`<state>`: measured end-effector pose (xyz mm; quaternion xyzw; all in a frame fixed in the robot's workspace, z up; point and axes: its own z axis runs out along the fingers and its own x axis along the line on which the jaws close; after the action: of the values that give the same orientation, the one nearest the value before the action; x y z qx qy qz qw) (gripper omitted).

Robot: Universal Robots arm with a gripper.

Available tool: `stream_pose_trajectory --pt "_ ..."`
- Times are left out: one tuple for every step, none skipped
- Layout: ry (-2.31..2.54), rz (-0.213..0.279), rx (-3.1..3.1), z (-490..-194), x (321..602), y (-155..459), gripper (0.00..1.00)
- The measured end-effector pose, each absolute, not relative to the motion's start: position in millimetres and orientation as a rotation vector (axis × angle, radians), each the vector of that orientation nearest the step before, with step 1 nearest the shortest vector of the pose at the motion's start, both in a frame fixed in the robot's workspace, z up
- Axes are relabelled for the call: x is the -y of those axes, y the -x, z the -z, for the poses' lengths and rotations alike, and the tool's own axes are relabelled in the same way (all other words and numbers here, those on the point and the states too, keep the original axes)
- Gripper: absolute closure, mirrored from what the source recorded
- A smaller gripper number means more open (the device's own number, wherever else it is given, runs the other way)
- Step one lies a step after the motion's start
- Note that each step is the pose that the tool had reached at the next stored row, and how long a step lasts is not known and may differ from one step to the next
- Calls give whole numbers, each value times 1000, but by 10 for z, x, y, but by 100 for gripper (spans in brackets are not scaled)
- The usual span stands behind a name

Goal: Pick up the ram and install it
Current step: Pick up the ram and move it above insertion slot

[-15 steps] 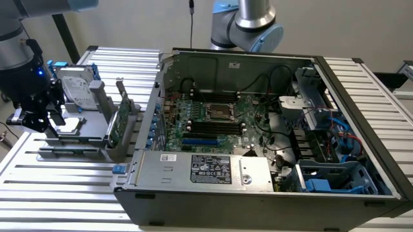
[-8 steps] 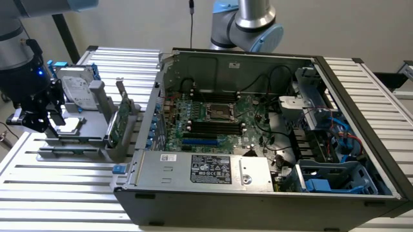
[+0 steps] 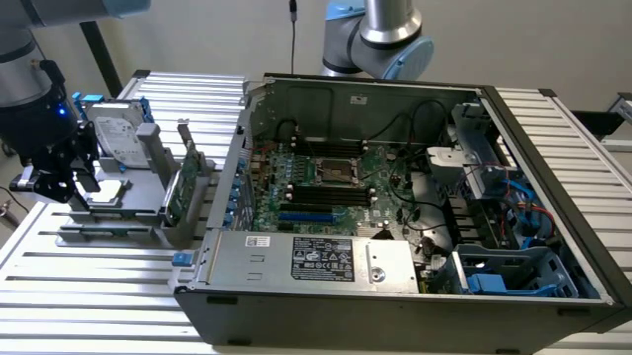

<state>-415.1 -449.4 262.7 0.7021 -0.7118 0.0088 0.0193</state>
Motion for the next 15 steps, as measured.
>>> stream_pose_trajectory --pt "-2180 -26 2210 -2625 4499 4150 58" --pt "-2181 -24 2211 -2624 4507 4150 58" --pt "-2182 -22 2212 -2622 4517 4151 58" --pt "-2183 -18 2213 -2619 4532 4151 58" --pt "-2185 -15 2215 -2617 4544 4150 58" --pt "-2186 -12 2216 -2613 4556 4150 58" --pt "-2188 -7 2218 -2607 4572 4151 58" --pt "-2190 -2 2220 -2599 4590 4151 58" --pt "-2192 2 2222 -2591 4605 4150 58" --pt "-2194 6 2224 -2580 4618 4149 58" --pt "-2196 11 2226 -2567 4636 4147 58" --pt "-2198 16 2228 -2556 4654 4143 58" --pt "-2201 21 2230 -2544 4673 4138 58" --pt "-2203 25 2232 -2533 4690 4131 58" --pt "-2205 30 2234 -2523 4704 4125 58"
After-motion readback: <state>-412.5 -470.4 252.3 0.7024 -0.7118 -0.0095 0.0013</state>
